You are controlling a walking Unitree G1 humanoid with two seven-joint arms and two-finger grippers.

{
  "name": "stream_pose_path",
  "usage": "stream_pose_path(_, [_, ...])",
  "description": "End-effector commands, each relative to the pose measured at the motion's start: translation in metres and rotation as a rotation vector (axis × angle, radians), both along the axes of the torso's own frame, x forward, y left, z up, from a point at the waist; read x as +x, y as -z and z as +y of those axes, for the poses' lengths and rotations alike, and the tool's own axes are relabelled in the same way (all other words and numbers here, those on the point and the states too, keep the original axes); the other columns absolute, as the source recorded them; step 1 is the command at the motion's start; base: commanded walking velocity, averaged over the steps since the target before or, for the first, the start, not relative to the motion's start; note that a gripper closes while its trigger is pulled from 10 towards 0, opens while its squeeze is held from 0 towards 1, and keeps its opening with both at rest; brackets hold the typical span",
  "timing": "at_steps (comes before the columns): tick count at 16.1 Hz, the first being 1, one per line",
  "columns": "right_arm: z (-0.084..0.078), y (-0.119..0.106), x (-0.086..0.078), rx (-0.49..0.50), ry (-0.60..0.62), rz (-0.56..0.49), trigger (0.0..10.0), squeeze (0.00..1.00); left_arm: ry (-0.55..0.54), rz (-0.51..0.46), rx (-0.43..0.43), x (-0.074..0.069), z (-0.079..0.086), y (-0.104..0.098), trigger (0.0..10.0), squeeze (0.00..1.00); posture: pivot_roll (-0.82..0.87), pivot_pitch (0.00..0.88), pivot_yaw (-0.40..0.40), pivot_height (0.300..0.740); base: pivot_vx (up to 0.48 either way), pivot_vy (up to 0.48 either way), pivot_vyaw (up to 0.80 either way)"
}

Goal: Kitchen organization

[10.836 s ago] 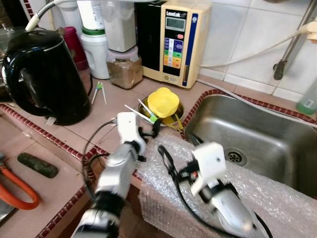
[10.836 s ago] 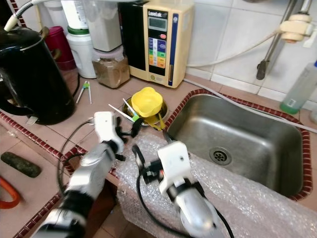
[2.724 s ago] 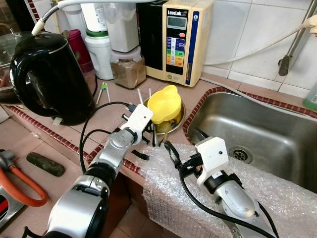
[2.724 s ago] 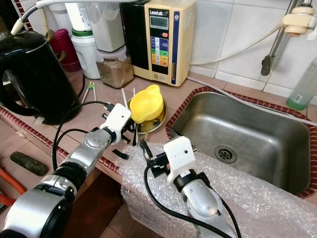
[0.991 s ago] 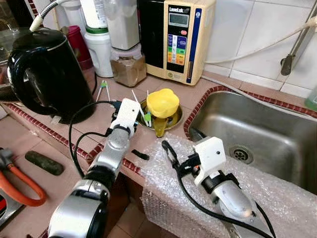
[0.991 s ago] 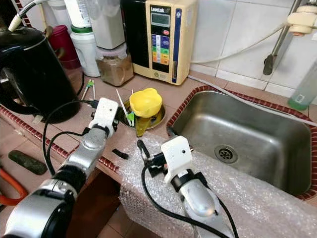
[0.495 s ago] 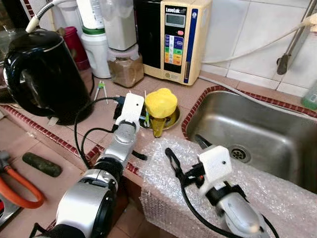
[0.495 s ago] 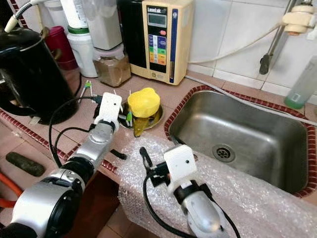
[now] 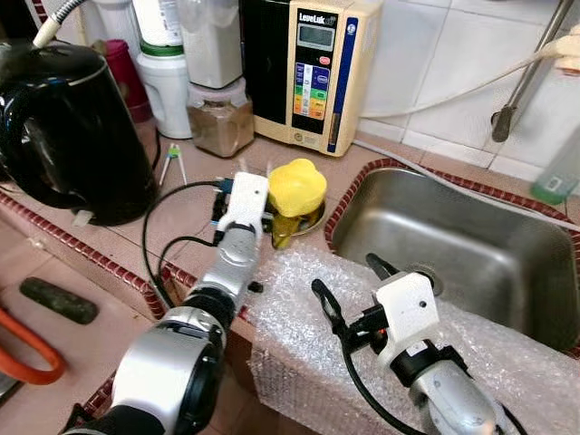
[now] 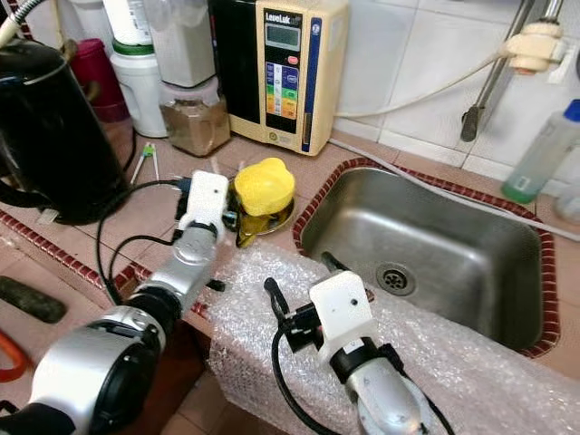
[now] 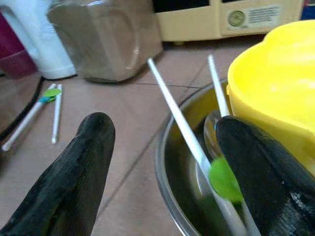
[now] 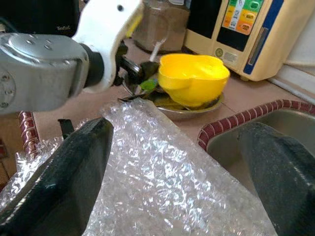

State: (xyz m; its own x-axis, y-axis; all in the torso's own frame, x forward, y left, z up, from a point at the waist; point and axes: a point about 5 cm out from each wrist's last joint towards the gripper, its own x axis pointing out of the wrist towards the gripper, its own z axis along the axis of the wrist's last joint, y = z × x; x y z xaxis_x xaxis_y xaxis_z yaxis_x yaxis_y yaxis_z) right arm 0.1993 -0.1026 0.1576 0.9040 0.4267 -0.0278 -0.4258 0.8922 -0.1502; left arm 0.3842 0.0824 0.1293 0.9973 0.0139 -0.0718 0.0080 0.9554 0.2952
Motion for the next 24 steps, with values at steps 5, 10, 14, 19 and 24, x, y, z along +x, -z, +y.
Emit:
stream_pose_path(5, [0.003,-0.006,0.005,0.022,-0.002,-0.014,10.0,0.0,0.02,0.019,0.132,0.001,-0.001,0.0,4.5,0.0,-0.19,0.0,0.0,0.74,0.0,0.0,0.0])
stream_pose_path(10, [0.011,-0.003,0.01,0.051,-0.004,-0.02,10.0,0.0,0.035,0.027,0.257,0.006,0.018,-0.002,0.0,0.0,-0.12,0.0,0.034,0.74,0.0,0.0,0.0])
stream_pose_path(14, [0.015,-0.002,0.017,0.059,-0.018,-0.029,10.0,0.0,0.076,0.078,0.304,0.004,0.029,0.006,0.0,0.0,-0.08,0.0,0.043,0.74,0.0,0.0,0.0])
stream_pose_path(19, [0.015,0.0,0.024,0.054,-0.025,-0.043,10.0,0.0,0.1,0.091,0.32,0.002,0.04,0.012,0.0,0.0,-0.07,0.0,0.049,0.74,0.0,0.0,0.0])
stream_pose_path(24, [0.014,0.002,0.031,0.048,-0.021,-0.068,10.0,0.0,0.14,0.021,0.251,0.001,0.033,0.005,0.0,0.0,-0.05,0.0,0.06,0.74,0.0,0.0,0.0])
